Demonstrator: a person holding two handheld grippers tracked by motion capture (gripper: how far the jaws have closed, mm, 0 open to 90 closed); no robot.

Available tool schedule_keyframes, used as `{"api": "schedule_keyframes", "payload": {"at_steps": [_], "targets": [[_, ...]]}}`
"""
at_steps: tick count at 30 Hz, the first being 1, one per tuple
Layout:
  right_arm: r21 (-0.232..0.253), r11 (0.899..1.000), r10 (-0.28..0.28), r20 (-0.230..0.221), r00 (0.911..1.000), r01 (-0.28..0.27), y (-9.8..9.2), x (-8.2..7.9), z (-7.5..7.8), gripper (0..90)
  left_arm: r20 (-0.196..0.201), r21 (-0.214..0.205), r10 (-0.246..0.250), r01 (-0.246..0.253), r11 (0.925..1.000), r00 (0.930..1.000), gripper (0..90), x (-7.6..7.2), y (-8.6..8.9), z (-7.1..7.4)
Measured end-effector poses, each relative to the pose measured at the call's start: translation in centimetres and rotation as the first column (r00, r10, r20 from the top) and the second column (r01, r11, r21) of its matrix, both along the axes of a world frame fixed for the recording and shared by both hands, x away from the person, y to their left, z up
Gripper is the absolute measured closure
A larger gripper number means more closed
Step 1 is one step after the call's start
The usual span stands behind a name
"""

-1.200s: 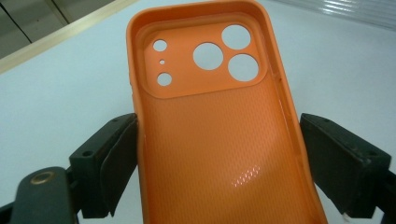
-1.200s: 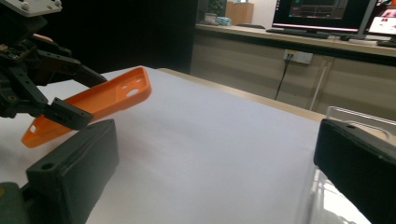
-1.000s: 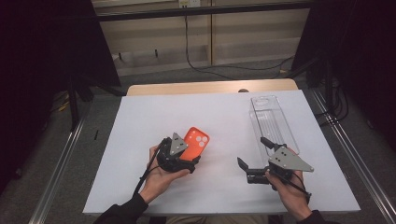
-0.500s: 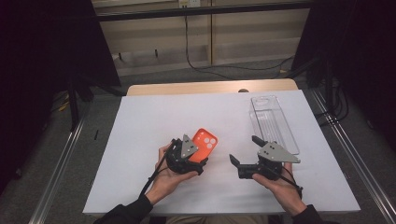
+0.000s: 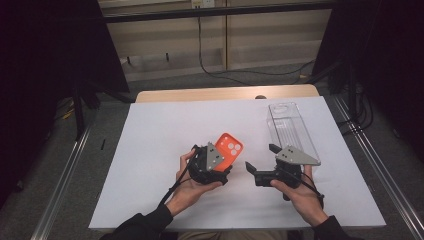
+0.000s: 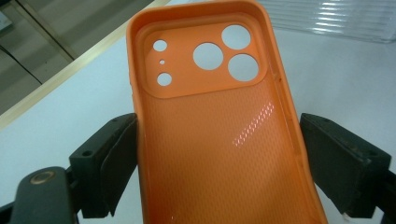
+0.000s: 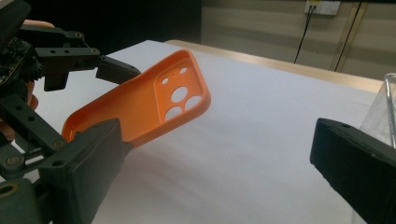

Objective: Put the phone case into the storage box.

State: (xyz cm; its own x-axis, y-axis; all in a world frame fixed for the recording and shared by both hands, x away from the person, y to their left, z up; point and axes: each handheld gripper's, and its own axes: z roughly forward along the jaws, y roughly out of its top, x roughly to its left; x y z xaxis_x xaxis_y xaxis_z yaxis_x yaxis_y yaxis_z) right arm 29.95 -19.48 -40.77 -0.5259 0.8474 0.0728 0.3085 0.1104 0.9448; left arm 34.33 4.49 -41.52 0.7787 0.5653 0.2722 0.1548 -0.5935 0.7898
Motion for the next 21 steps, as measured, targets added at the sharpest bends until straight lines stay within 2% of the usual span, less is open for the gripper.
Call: {"api": "schedule_keyframes", "payload": {"at_steps": [1, 2, 5, 8, 12, 15, 21], "targets": [[0.004, 1.000, 0.000, -0.006, 1.0000, 0.000, 0.0, 0.1, 0.0, 2.8, 0.003, -0.006, 0.003, -0.003, 1.0000, 1.0000, 14.2, -0.1, 0.0, -0.1], [0.005, 1.000, 0.002, -0.016, 0.9999, -0.002, 0.0, 0.2, 0.0, 2.9, -0.001, 0.008, -0.001, 0.001, 1.0000, 1.0000, 14.2, -0.1, 0.0, -0.2], [-0.020, 1.000, -0.003, -0.036, 0.9993, 0.002, 0.1, 0.3, 0.1, 2.8, 0.006, -0.006, 0.014, -0.014, 0.9999, 0.9999, 14.2, -0.1, 0.0, -0.4], [-0.034, 0.999, 0.000, -0.051, 0.9987, -0.001, 0.4, 0.4, 0.3, 3.2, 0.021, -0.007, 0.020, -0.020, 0.9998, 0.9996, 14.2, -0.3, 0.0, -0.4], [-0.033, 0.999, 0.010, -0.097, 0.9953, -0.013, 0.6, 0.7, 0.5, 3.8, 0.040, -0.005, 0.020, -0.020, 0.9998, 0.9990, 14.2, -0.5, -0.2, -0.5], [-0.038, 0.999, 0.003, -0.108, 0.9941, -0.008, 0.9, 0.8, 0.8, 4.0, 0.055, -0.002, 0.017, -0.017, 0.9999, 0.9983, 14.2, -0.7, -0.5, -0.5], [-0.035, 0.999, 0.015, -0.187, 0.9822, -0.022, 1.3, 1.4, 1.3, 5.4, 0.064, -0.005, 0.010, -0.010, 0.9999, 0.9979, 14.2, -1.0, -0.8, -0.6]]}}
